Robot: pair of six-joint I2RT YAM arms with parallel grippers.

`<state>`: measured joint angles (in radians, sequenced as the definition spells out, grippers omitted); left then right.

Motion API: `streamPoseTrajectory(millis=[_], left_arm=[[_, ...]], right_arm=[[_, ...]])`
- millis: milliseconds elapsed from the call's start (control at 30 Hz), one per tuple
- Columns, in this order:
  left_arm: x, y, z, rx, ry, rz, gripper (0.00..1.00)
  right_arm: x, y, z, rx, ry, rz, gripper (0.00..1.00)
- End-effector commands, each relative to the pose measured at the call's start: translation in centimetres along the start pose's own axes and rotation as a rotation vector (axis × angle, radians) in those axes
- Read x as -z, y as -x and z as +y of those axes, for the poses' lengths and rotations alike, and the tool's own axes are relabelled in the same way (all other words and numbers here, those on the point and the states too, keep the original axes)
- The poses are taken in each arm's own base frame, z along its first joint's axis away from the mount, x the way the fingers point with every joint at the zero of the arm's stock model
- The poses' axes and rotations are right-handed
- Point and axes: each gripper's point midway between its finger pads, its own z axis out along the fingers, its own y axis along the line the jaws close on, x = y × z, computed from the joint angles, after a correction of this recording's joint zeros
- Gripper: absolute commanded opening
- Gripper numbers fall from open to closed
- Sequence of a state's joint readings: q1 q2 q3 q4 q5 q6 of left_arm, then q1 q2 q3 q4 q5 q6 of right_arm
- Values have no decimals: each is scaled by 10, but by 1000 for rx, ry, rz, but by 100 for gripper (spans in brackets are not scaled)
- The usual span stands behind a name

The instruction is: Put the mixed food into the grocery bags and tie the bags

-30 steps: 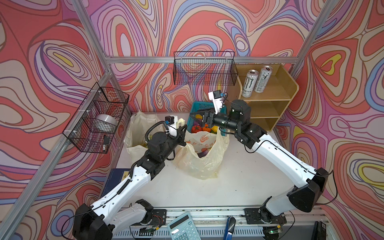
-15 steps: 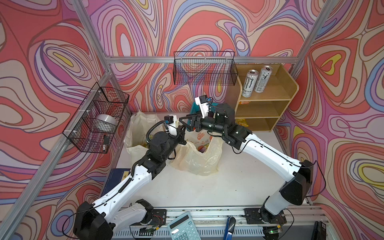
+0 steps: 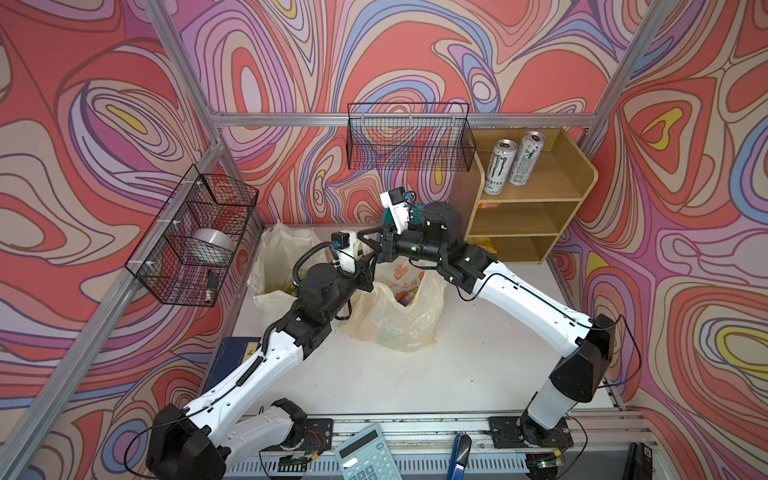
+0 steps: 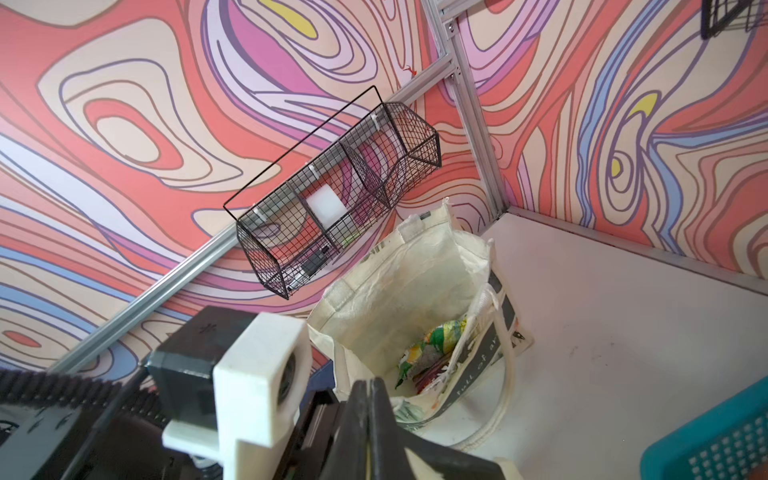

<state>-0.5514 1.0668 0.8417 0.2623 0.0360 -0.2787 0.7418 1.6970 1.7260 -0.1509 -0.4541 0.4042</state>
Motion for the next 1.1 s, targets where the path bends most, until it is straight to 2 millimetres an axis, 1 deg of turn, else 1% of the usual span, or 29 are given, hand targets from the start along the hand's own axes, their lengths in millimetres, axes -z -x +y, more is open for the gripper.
streamPoseTrajectory(millis=[0,67,100,133,233,267,367,500,667,900,1067], left_arm=[[23,19,-24,-76,-139,-4,74],[37,20,-35,-95,-233,30,83],[44,20,-40,-103,-269,49,85],[51,20,-45,-113,-304,69,86],[64,21,-53,-151,-346,107,88],[66,22,-54,-160,-352,112,89],[65,25,-59,-180,-387,142,88],[56,30,-66,-206,-448,181,86],[45,35,-74,-226,-521,222,78],[28,36,-84,-187,-621,244,59],[16,28,-88,-121,-679,261,46]], right_arm=[[19,13,1,87,66,41,0],[32,15,0,106,132,67,0],[39,15,0,111,176,79,0],[46,17,0,112,214,85,0],[59,17,0,114,281,112,0],[61,15,1,121,296,122,0],[69,12,14,147,363,153,0],[76,8,29,148,450,183,0],[78,5,32,137,481,199,0],[79,7,39,113,546,189,0],[78,10,40,107,559,184,0]])
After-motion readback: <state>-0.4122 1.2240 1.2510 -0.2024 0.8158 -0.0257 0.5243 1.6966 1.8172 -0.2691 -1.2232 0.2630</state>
